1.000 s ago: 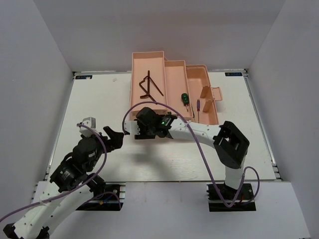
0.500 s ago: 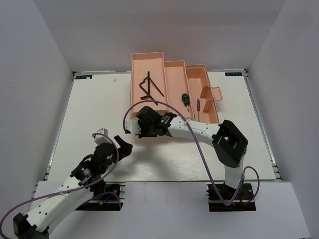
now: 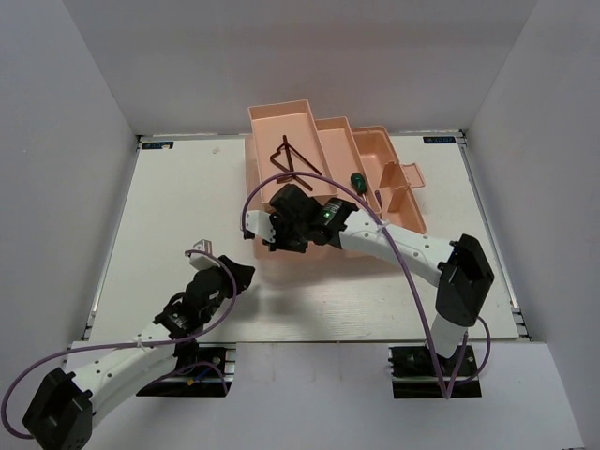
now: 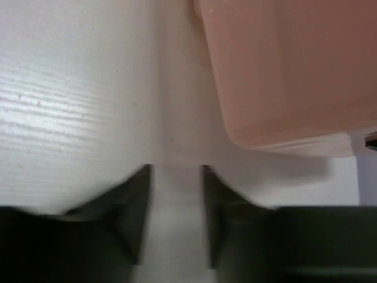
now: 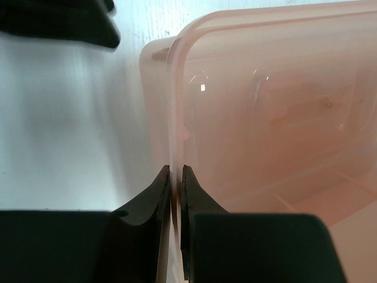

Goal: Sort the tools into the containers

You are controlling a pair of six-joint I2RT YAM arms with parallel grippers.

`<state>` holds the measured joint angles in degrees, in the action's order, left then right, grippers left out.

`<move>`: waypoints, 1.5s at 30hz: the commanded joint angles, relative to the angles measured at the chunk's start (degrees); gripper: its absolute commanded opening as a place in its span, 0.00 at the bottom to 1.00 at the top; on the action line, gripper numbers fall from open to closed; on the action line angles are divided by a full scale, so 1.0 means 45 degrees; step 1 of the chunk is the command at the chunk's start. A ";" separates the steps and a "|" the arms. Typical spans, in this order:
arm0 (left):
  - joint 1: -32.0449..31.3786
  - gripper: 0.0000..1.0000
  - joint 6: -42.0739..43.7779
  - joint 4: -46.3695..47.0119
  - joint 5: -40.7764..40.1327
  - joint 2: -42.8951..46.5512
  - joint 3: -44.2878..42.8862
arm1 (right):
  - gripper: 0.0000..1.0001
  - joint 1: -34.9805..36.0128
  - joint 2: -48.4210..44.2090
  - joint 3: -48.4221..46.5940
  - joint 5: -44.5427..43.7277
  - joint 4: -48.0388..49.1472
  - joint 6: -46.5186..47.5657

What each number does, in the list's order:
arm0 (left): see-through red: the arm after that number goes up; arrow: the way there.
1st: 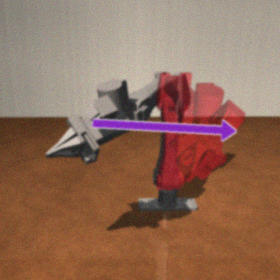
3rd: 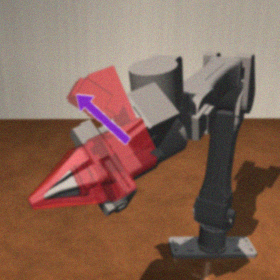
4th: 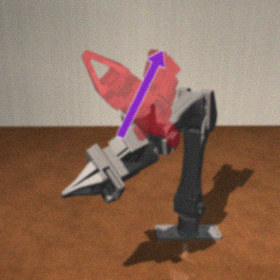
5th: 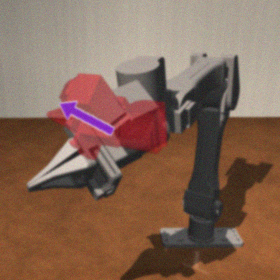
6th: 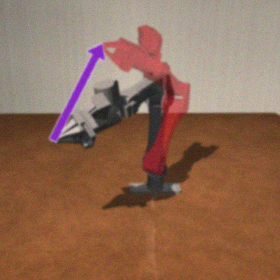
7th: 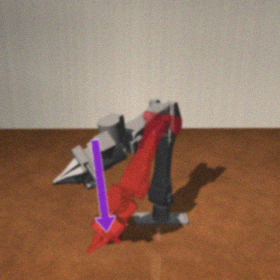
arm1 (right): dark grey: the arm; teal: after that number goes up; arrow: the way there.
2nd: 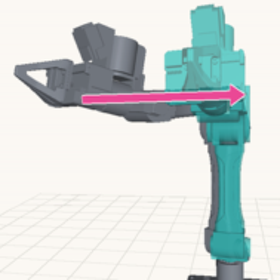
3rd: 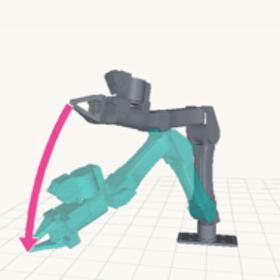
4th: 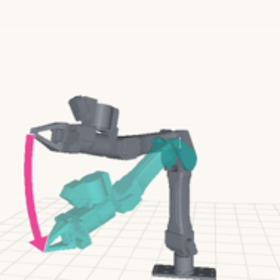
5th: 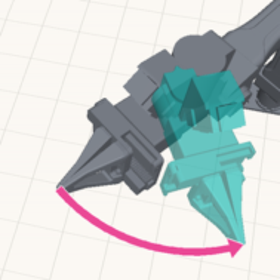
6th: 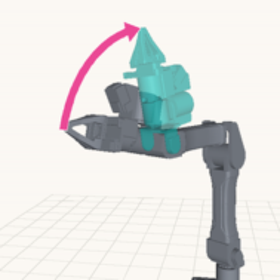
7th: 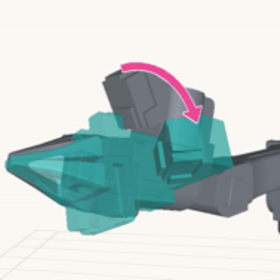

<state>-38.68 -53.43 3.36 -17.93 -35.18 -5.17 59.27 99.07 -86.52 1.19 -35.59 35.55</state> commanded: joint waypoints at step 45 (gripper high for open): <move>0.3282 0.36 -0.0704 2.2008 0.7813 -1.5658 -0.1643 | 0.76 -0.0104 -0.2581 0.1531 0.1942 0.0625 -0.0401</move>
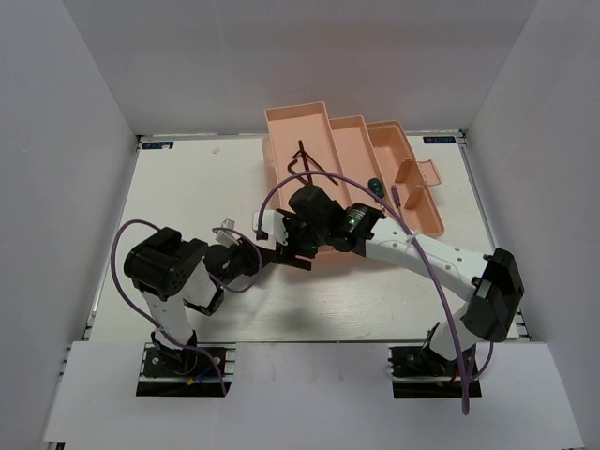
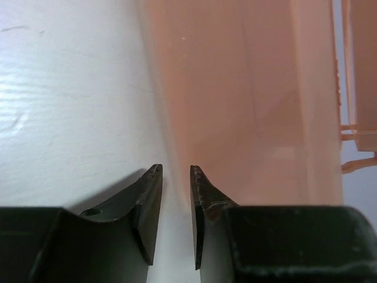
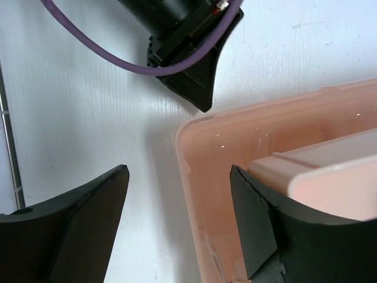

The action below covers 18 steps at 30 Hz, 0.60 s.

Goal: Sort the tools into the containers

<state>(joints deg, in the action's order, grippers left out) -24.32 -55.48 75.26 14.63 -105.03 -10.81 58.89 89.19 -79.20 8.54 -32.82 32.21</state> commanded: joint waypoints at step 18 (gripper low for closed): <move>0.0325 0.49 0.1096 0.0177 -0.0887 0.3940 0.0136 | 0.74 0.0154 0.1468 0.1526 -0.1350 0.0750 0.1789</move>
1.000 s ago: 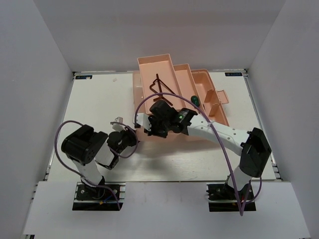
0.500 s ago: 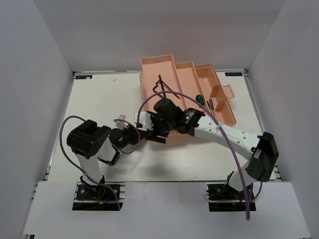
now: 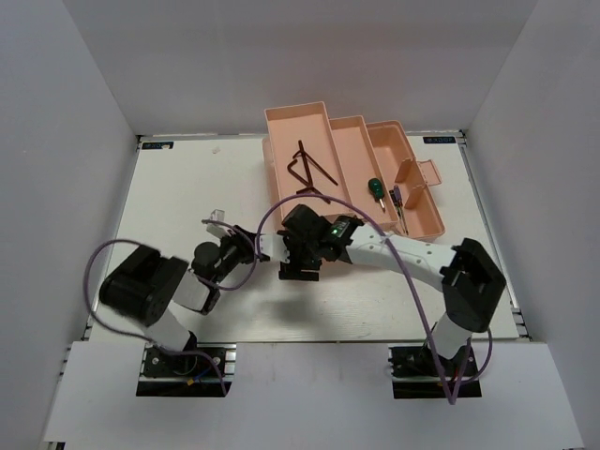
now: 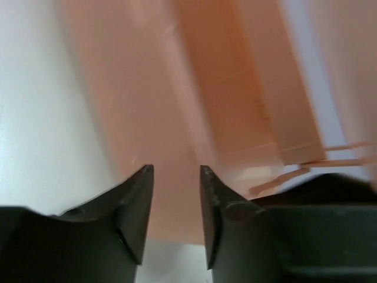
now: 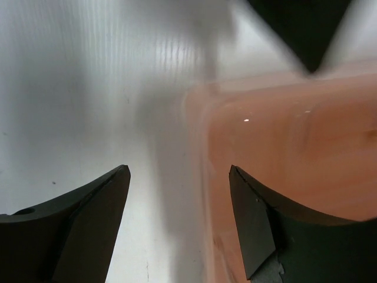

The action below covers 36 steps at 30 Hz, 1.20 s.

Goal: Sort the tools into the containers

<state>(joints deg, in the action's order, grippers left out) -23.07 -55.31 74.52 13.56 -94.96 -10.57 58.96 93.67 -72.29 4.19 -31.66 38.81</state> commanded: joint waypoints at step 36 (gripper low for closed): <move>0.0576 0.27 0.0125 0.0230 0.1046 -0.1898 -0.3527 | 0.00 0.0003 -0.1166 -0.3330 0.1744 -0.0425 -0.2549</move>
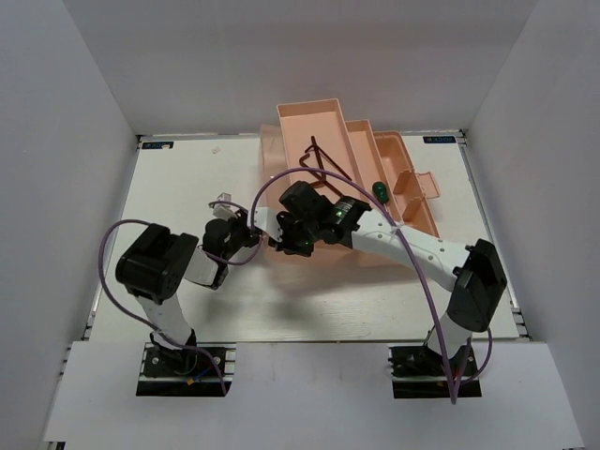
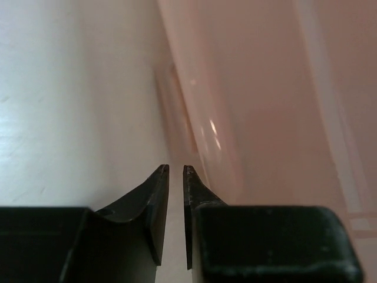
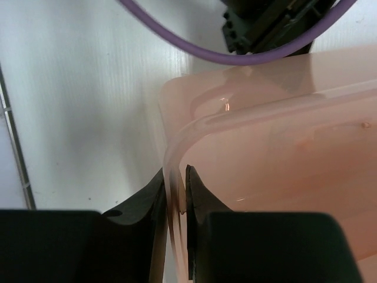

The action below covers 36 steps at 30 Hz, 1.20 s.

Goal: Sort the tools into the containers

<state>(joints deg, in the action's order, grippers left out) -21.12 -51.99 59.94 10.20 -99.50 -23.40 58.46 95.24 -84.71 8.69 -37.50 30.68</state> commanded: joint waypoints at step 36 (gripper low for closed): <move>0.0847 0.28 -0.3272 0.7011 0.4023 -0.2653 -0.2574 | 0.00 -0.0568 -0.0928 -0.0398 0.3869 0.1574 -0.1858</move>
<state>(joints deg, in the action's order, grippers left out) -16.62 -65.36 74.35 26.20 -112.09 -32.40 55.72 95.48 -89.86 17.91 -36.75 22.02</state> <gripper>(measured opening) 0.284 0.187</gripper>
